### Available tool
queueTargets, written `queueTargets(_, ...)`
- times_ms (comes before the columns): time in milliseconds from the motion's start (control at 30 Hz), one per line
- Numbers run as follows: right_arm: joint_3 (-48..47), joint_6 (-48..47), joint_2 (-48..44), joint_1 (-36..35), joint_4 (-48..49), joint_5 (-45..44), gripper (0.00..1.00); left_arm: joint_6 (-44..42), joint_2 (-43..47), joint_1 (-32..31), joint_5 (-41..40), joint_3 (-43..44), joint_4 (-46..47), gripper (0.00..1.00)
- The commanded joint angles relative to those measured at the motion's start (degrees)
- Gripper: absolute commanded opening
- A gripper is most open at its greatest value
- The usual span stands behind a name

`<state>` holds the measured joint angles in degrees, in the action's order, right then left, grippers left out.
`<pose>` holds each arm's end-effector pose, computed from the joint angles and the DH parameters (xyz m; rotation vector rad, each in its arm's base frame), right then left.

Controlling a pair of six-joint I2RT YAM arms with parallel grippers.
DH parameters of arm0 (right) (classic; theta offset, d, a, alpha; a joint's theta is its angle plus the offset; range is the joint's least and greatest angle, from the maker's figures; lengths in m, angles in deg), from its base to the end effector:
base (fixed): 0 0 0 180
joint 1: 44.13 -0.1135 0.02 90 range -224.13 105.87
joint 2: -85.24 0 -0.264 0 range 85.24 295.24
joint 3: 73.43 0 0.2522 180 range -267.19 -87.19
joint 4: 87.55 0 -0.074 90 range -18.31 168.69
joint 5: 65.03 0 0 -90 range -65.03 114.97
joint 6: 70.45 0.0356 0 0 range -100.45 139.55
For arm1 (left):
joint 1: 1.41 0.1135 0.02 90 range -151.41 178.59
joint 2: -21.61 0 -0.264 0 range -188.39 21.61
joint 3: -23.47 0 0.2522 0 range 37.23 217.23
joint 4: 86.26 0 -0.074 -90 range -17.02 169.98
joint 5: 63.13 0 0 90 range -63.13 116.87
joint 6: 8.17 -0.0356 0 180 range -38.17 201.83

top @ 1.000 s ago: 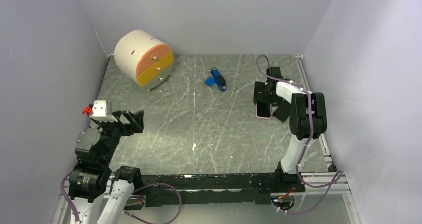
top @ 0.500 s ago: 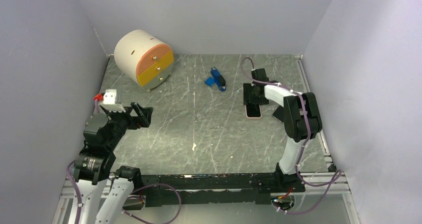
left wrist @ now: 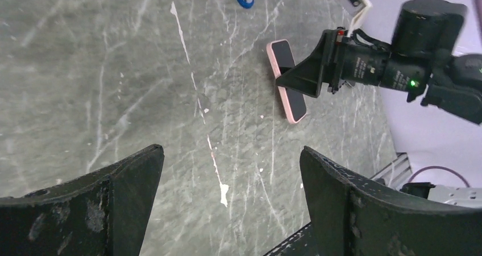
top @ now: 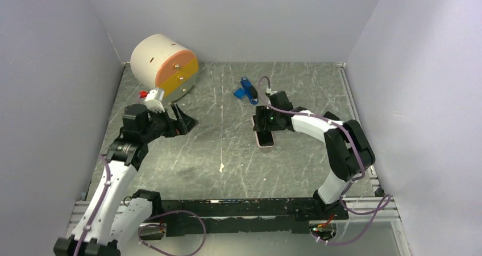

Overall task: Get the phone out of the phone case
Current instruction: Pick up the phone at the center of the board.

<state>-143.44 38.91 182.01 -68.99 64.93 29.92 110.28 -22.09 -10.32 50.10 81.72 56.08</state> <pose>0.3074 0.1458 0.1732 -0.1587 2.5600 0.4138 0.1672 -0.0404 0.3174 -0.0723 2.0312 -0.8182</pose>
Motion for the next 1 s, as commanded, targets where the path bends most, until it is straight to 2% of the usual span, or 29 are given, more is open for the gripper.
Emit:
queueTargets(0, 1.7, 7.3, -3.9, -2.4, 11.9, 4.9, 0.04, 6.0, -4.8, -1.3, 3.9, -2.8, 10.4, 0.94)
queueTargets(200, 3.8, 9.0, -4.9, -7.1, 18.8, 5.0, 0.00, 10.3, -11.9, -5.2, 2.2, -5.0, 19.8, 0.92)
queueTargets(467, 6.2, 8.6, -6.4, -14.1, 27.6, 4.6, 0.00, 13.9, -21.0, -8.9, 1.9, -7.1, 32.8, 0.88)
queueTargets(700, 7.8, 6.8, -6.8, -19.2, 34.8, 1.6, 0.00, 14.1, -25.1, -9.5, -0.6, -6.9, 37.0, 0.85)
queueTargets(967, 10.3, 5.7, -6.6, -21.8, 41.7, 0.2, 0.00, 16.3, -26.8, -9.5, 1.6, -11.1, 42.0, 0.71)
